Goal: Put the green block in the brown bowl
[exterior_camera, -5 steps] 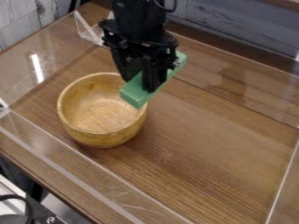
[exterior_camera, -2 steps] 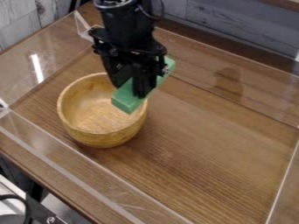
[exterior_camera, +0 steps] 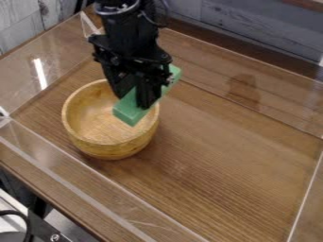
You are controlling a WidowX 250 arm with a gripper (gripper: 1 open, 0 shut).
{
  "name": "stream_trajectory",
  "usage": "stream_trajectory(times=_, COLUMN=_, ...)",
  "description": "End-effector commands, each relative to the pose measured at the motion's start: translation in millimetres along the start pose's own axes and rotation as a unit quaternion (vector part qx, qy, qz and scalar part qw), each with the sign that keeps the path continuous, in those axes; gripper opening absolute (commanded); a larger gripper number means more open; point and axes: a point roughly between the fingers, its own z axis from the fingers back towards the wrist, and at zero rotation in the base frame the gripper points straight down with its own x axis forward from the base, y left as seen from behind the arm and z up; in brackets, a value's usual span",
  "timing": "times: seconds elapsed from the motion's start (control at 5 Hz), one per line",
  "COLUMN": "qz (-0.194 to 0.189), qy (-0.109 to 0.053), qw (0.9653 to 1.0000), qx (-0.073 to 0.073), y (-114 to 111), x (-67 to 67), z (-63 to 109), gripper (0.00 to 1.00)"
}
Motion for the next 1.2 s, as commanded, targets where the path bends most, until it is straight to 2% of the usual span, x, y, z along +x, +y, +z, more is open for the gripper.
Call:
stream_trajectory(times=0.0, qz=-0.002, qy=-0.018, qw=0.9998, qx=0.007, y=8, x=1.1, z=5.4, gripper=0.0)
stream_trajectory(times=1.0, qz=0.012, qy=-0.022, qw=0.9997, qx=0.002, y=21, x=2.5, z=-2.3, gripper=0.0)
